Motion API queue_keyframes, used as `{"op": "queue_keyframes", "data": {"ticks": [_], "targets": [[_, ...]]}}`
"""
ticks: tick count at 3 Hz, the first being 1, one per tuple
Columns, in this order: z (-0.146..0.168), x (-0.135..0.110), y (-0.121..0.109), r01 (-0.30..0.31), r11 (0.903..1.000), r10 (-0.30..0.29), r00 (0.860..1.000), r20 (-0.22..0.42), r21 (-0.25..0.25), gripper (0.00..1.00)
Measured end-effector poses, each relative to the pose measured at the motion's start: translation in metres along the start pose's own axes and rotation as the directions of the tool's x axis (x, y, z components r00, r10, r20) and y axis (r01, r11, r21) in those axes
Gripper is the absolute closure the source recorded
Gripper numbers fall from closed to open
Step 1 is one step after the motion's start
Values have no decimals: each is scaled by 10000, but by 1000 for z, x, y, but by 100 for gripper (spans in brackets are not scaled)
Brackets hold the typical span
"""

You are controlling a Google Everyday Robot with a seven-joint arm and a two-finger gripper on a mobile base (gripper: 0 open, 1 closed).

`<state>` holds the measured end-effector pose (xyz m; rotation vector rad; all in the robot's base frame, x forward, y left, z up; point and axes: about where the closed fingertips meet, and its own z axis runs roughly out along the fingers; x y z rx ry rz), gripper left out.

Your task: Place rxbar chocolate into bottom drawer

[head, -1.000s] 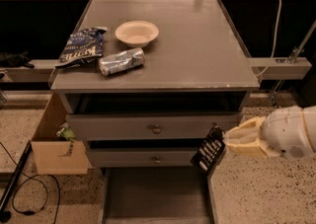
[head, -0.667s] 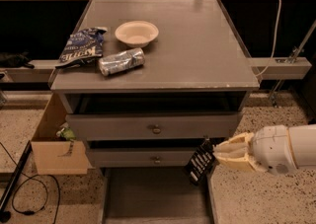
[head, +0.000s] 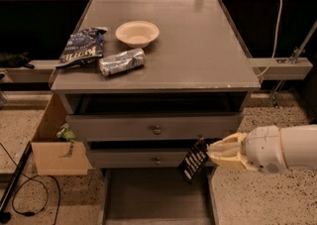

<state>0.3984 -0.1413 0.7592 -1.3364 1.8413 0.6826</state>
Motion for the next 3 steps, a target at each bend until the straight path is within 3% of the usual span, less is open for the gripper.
{"op": "queue_keyframes", "data": {"ticks": [1, 2, 3], "targets": [[22, -1, -4, -273, 9994, 258, 9968, 760, 190, 100], [39, 23, -15, -749, 9948, 666, 9910, 1160, 685, 100], [44, 40, -19, -984, 9898, 870, 9901, 1101, 1027, 100]]}}
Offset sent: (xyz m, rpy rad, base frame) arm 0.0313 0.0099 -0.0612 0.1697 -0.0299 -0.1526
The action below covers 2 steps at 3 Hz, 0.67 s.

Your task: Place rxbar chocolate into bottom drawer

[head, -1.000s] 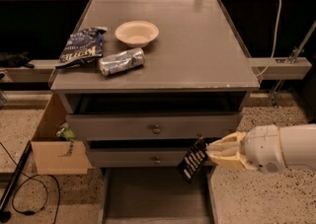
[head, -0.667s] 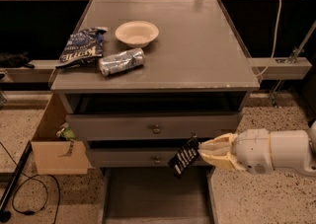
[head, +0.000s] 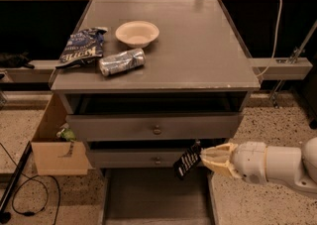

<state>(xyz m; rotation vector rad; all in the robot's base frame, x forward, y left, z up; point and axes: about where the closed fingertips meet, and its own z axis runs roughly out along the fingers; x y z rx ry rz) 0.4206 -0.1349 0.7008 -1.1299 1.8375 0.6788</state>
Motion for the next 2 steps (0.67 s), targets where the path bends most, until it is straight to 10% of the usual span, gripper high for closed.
{"op": "queue_keyframes", "data": {"ticks": [2], "targets": [[10, 4, 2, 749, 9967, -709, 9902, -1204, 297, 100]]}}
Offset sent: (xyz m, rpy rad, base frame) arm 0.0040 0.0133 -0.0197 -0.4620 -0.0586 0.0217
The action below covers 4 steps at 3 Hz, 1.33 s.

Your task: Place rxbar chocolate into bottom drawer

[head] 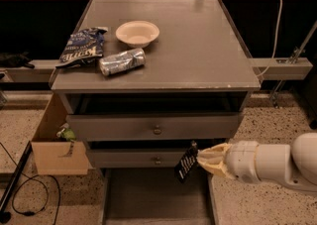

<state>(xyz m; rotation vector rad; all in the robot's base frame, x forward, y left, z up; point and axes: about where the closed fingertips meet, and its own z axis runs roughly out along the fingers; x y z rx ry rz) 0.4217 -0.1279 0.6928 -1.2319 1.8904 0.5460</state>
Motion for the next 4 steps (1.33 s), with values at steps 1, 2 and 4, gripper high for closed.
{"op": "queue_keyframes", "data": {"ticks": [1, 2, 4], "targets": [[5, 2, 3, 1107, 9934, -1046, 9823, -1556, 315, 100], [5, 2, 3, 1107, 9934, -1046, 9823, -1556, 315, 100], [67, 11, -2, 305, 9990, -283, 9975, -642, 341, 100]]}}
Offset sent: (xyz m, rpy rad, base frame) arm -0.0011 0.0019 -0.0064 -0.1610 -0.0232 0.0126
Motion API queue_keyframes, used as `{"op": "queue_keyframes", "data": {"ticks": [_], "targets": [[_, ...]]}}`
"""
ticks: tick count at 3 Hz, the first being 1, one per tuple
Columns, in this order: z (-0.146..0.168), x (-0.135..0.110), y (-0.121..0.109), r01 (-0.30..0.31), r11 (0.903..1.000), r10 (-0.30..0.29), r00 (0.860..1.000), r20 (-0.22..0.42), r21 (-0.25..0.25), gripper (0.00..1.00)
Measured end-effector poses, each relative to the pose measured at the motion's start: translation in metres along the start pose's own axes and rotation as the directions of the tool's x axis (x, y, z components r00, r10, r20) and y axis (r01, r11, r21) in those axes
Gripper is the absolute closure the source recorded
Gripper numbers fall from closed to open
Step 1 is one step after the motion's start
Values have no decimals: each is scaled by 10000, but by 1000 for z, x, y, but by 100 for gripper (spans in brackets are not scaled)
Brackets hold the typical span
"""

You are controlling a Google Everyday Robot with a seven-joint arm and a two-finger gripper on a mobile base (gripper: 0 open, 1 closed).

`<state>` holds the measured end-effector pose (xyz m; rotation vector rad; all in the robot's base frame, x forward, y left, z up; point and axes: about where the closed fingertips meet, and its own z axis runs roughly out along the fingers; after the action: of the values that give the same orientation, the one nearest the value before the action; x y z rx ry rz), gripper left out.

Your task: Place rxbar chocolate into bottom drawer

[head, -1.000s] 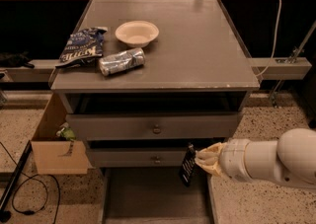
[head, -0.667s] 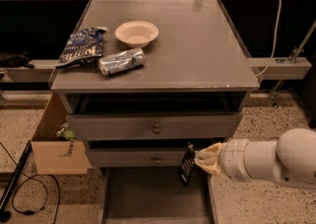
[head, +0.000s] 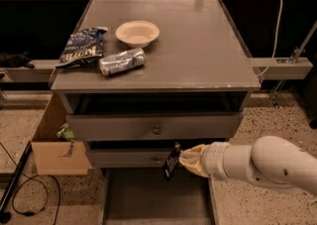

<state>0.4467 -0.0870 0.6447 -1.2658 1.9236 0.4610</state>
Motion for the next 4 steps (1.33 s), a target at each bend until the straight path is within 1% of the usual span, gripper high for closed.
{"op": "queue_keyframes", "data": {"ticks": [1, 2, 3, 4], "targets": [[6, 40, 14, -830, 9963, 834, 9964, 176, -232, 100], [6, 40, 14, -830, 9963, 834, 9964, 176, -232, 100], [24, 56, 30, -1198, 9917, 1204, 9927, 110, -469, 100], [47, 87, 56, -1949, 9784, 1954, 9807, 10, -693, 100]]}}
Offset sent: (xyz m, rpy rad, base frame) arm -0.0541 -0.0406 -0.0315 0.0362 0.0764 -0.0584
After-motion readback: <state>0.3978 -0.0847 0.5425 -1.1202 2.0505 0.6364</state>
